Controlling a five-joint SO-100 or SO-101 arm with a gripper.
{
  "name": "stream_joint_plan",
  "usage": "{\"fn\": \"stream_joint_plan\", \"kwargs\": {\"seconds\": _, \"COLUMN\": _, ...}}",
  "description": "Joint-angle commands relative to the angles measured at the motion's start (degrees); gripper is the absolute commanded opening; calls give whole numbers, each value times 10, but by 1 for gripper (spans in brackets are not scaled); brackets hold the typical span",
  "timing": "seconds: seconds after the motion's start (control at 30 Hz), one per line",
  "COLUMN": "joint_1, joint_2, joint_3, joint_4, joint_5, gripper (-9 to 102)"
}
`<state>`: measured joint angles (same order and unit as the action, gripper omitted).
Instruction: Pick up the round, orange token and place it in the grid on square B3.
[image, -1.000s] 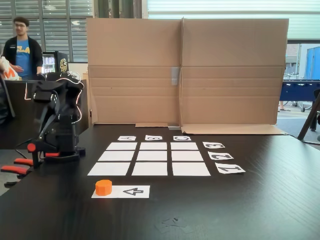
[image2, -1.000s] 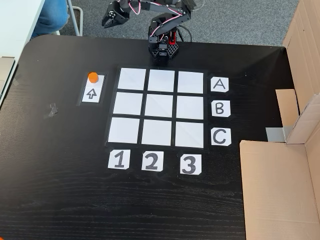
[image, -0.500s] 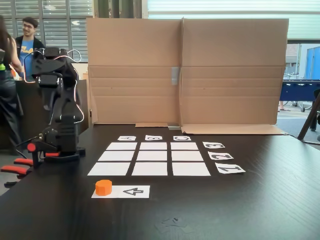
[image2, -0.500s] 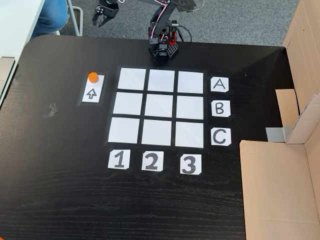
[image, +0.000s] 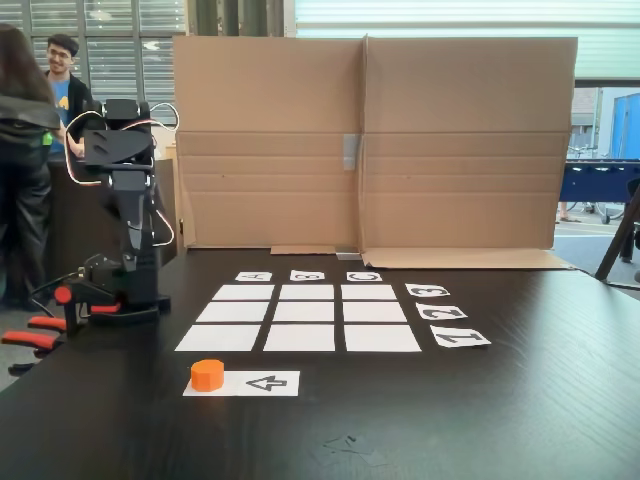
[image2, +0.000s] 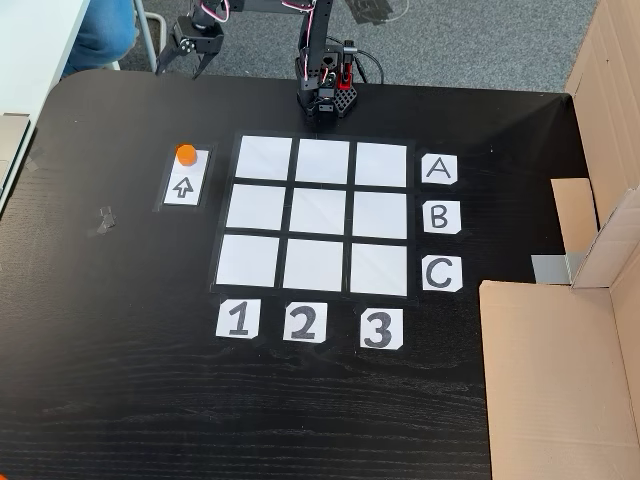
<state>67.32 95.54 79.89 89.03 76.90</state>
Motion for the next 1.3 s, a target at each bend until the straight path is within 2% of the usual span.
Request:
{"fn": "stream_joint_plan", "kwargs": {"seconds": 0.0, "joint_1": -19, "joint_2": -16, "joint_3": -24, "joint_4": 4, "joint_5": -10, "gripper": 33}}
{"fn": "stream_joint_plan", "kwargs": {"seconds": 0.33, "joint_1": -63, "joint_2": -98, "joint_3": -66, "joint_4": 8, "joint_5": -15, "gripper": 34}}
{"fn": "stream_joint_plan", "kwargs": {"seconds": 0.47, "joint_1": -83, "joint_2": -128, "joint_3": -75, "joint_4": 8, "joint_5": -17, "gripper": 39}}
{"fn": "stream_joint_plan", "kwargs": {"seconds": 0.73, "joint_1": -104, "joint_2": -186, "joint_3": -99, "joint_4": 8, "joint_5": -14, "gripper": 52}}
{"fn": "stream_joint_plan", "kwargs": {"seconds": 0.9, "joint_1": -112, "joint_2": -235, "joint_3": -117, "joint_4": 8, "joint_5": -12, "gripper": 66}}
{"fn": "stream_joint_plan", "kwargs": {"seconds": 1.27, "joint_1": -134, "joint_2": -307, "joint_3": -172, "joint_4": 8, "joint_5": -10, "gripper": 66}}
